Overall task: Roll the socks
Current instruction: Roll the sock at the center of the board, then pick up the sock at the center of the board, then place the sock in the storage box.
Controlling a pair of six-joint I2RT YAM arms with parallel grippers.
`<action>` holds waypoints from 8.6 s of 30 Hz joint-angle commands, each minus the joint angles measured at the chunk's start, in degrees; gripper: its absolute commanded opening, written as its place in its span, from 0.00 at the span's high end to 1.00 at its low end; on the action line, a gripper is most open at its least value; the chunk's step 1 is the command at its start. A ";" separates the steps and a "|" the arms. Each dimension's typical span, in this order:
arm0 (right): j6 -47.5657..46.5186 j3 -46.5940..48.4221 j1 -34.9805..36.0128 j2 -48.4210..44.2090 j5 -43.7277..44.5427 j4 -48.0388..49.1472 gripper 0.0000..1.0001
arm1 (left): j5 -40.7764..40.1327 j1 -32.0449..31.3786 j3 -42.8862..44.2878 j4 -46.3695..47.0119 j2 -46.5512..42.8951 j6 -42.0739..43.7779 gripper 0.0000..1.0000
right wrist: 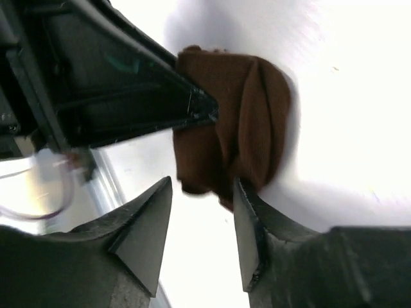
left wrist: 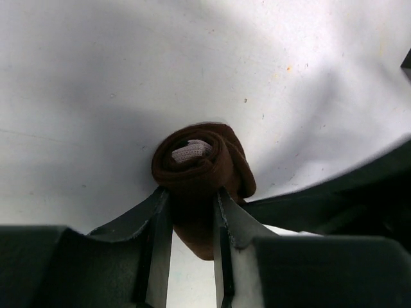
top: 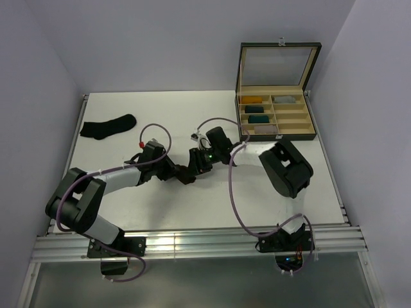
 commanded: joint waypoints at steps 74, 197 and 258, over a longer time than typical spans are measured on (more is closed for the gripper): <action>12.00 -1.67 -4.15 8.57 -8.29 9.59 1.00 | -3.61 -0.21 -10.16 11.48 -11.04 -2.21 0.16; -26.85 -6.67 27.40 -1.44 62.55 3.00 1.00 | -0.80 -0.21 12.78 -18.57 8.56 10.62 0.81; 20.95 48.43 -39.91 8.74 63.44 -44.38 1.00 | -21.62 30.38 9.44 -28.42 -36.88 28.64 0.01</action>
